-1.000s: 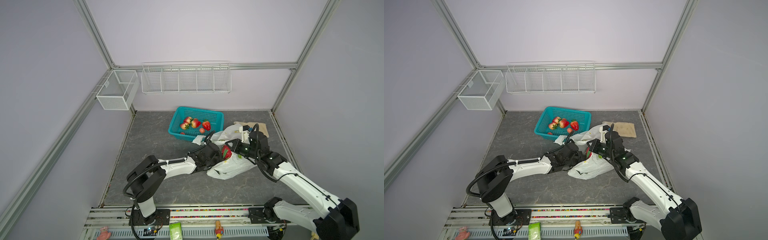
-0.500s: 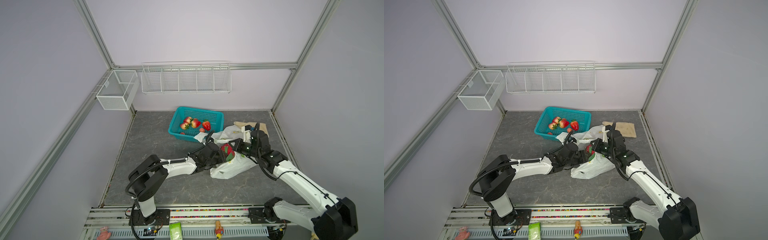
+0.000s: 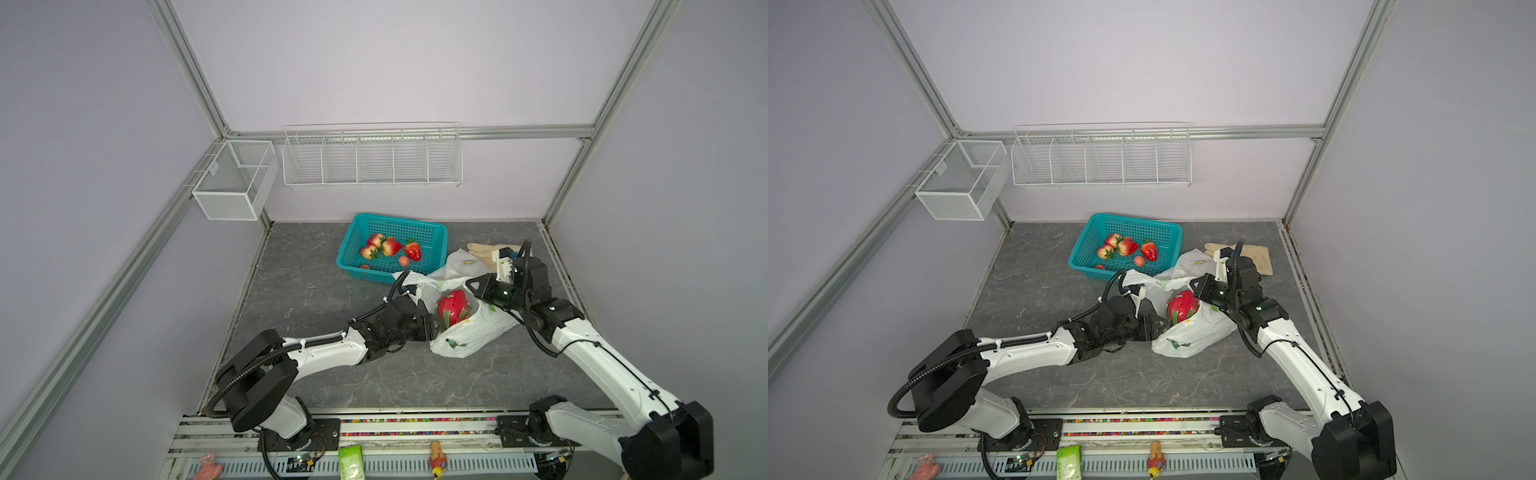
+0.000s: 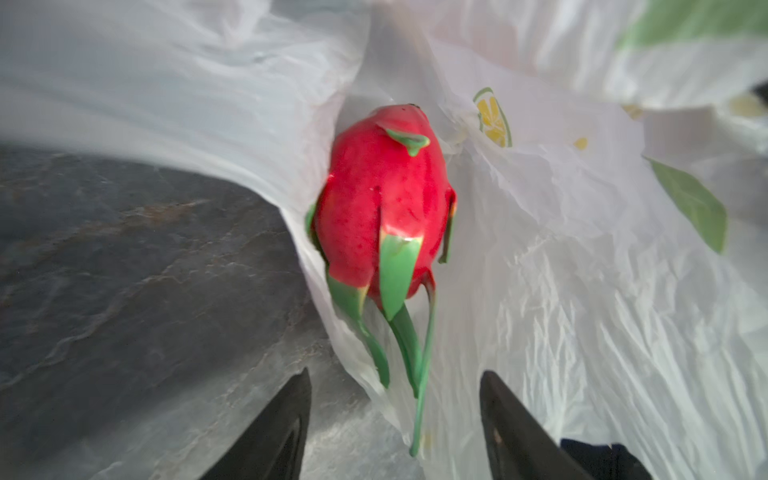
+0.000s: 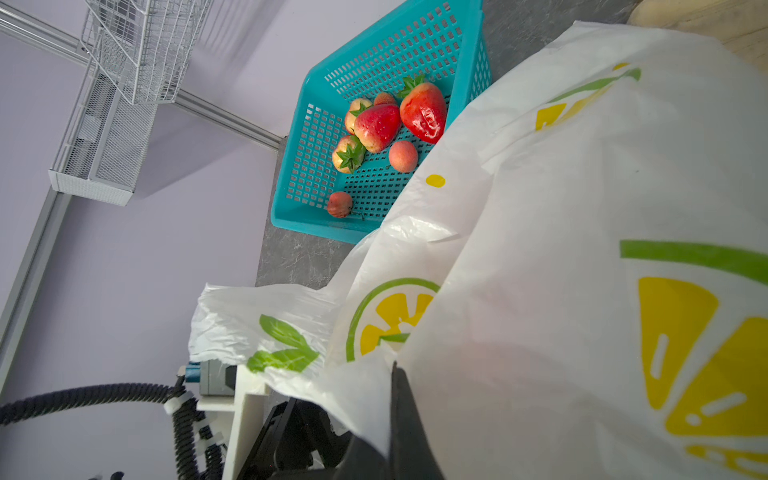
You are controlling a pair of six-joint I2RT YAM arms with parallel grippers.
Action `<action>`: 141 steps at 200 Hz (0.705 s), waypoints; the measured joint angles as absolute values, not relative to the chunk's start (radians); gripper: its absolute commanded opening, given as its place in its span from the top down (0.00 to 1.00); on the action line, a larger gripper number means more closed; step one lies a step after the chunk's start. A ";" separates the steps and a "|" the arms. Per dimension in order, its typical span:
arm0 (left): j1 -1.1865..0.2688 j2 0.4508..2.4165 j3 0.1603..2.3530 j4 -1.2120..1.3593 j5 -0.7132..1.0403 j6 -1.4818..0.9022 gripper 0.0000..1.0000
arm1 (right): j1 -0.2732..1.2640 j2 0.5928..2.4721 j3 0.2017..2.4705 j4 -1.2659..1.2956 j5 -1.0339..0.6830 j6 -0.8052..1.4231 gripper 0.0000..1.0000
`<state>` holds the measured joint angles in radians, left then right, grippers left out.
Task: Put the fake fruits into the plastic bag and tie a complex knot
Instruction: 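Lower the dragon fruit into the bag held open by the right gripper, then open the left gripper to drop the dragon fruit while the right lifts the bag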
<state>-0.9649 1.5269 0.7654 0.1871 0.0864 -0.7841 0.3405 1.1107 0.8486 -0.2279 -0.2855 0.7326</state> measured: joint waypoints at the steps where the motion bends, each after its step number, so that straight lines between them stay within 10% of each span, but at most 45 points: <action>1: -0.964 1.528 0.765 0.187 0.086 -0.784 0.34 | 0.340 1.111 0.849 -0.228 -0.286 0.733 0.94; 53: -0.944 1.673 0.780 0.296 0.096 -0.819 0.38 | 0.336 1.111 0.853 -0.233 -0.286 0.731 0.94; 141: -0.944 1.784 0.813 0.400 0.141 -0.880 1.00 | 0.327 1.111 0.921 -0.314 -0.250 0.668 0.94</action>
